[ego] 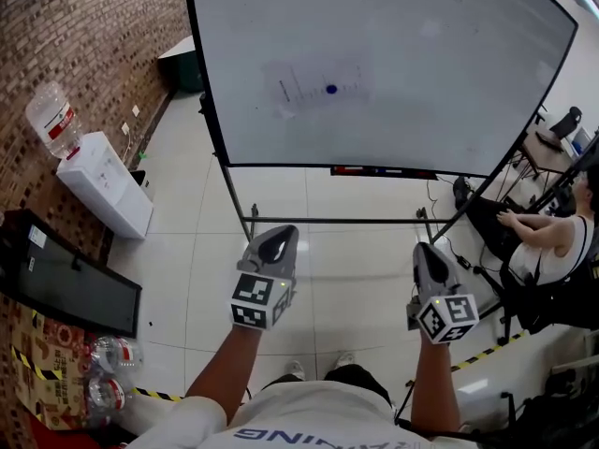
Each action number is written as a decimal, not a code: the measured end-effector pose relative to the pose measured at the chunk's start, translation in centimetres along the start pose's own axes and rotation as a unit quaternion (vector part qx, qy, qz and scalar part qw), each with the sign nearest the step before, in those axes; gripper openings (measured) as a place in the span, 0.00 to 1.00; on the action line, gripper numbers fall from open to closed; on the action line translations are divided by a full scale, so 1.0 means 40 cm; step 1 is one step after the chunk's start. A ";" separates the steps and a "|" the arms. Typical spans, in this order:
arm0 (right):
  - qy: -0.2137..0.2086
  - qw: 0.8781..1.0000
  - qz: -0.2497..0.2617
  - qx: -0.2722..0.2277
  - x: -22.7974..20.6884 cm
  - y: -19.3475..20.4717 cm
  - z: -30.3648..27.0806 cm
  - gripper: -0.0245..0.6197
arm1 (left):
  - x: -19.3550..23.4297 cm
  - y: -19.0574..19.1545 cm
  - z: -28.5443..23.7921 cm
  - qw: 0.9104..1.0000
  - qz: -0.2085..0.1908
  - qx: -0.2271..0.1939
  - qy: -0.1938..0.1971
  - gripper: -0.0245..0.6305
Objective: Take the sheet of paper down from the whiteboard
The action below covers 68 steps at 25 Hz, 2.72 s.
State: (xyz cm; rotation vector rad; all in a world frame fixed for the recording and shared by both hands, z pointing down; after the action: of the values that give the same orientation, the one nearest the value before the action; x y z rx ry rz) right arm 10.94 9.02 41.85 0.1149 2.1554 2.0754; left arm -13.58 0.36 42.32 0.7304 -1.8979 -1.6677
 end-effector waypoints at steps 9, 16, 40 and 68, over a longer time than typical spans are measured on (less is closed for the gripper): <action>-0.038 0.999 -0.007 -0.013 -0.056 -0.024 -0.182 0.05 | 0.067 -0.009 -0.165 1.000 0.015 0.000 -0.005 0.04; -0.087 0.996 -0.014 -0.025 -0.177 -0.063 -0.412 0.05 | 0.125 -0.055 -0.389 0.999 0.015 -0.005 -0.036 0.04; -0.155 0.987 -0.026 -0.043 -0.324 -0.219 -0.885 0.05 | 0.321 -0.264 -0.825 0.988 -0.102 -0.034 -0.112 0.04; -0.152 0.988 -0.038 -0.014 -0.306 -0.169 -0.949 0.05 | 0.342 -0.287 -0.953 0.971 -0.170 -0.031 -0.163 0.25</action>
State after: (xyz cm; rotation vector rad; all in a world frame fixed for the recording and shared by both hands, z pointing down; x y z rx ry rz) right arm 17.30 -30.65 37.03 0.3186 1.9190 1.9021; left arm 3.24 -37.65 35.81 0.8343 -2.0123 -2.1624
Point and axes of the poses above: the fingertips, and each gripper's own axes: z backward along the fingers, x to its left, y out of its underside, the point moved 1 cm from there along z, backward along the fingers
